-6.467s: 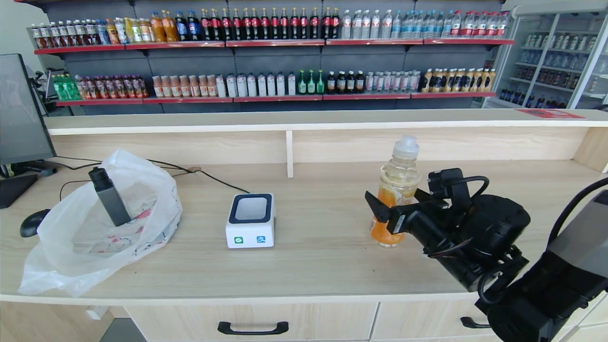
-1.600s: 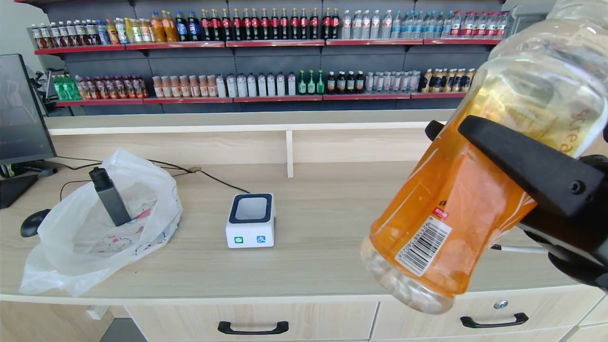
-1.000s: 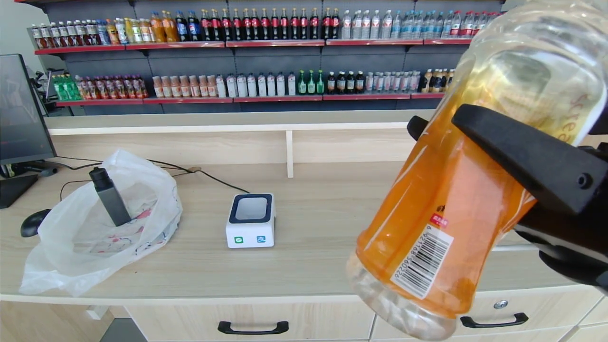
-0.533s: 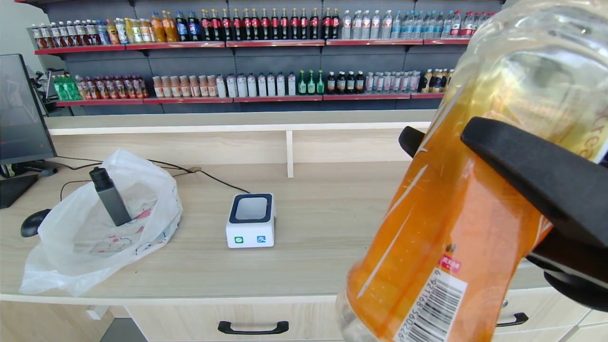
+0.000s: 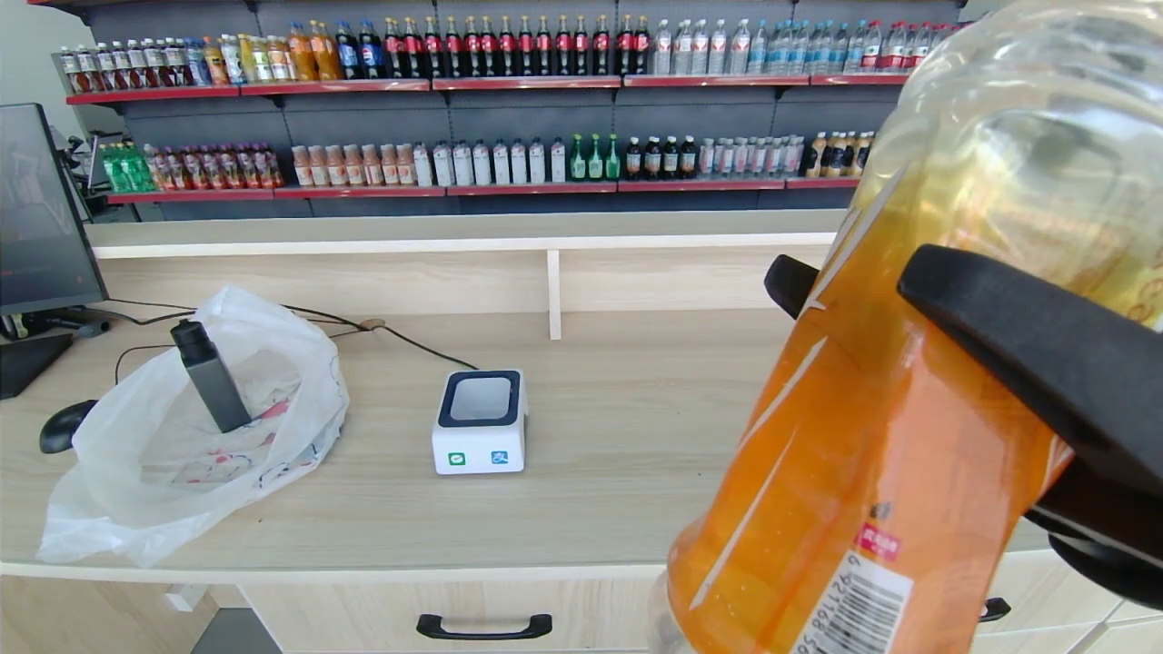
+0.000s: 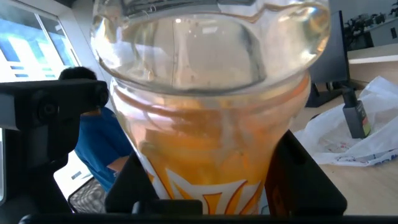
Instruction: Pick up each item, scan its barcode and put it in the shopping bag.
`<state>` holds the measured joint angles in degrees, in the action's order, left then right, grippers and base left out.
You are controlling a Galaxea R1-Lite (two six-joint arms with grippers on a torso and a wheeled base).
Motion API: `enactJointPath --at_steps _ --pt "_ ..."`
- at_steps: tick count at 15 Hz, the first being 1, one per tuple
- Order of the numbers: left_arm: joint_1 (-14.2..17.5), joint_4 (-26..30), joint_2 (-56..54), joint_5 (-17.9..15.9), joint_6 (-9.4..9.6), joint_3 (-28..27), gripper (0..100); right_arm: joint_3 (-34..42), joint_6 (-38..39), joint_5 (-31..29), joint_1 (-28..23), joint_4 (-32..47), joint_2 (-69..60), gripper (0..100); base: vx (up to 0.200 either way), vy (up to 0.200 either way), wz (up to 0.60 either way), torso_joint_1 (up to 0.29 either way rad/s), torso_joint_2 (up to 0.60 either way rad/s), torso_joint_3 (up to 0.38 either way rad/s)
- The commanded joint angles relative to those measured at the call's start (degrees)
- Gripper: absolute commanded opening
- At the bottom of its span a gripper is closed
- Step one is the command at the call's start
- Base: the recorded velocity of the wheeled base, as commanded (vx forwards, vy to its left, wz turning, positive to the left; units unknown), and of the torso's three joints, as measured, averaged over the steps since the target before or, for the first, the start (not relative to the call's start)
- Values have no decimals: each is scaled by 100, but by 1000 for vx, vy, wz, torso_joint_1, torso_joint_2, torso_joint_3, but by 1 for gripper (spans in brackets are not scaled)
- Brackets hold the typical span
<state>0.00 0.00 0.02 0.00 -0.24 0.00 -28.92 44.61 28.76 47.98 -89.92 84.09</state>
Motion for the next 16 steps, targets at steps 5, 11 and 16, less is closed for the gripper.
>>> enactJointPath --at_steps 5,11,16 --pt "0 0 -2 0 -2 0 0 167 -40 7 1 -8 -86 0 0 0 0 0 0 0" --pt "0 0 -2 0 -2 0 0 167 -119 7 -26 -8 -112 0 0 0 0 0 0 0" --pt "0 0 -2 0 -2 0 0 255 -620 7 -544 -8 108 0 0 0 0 0 0 0"
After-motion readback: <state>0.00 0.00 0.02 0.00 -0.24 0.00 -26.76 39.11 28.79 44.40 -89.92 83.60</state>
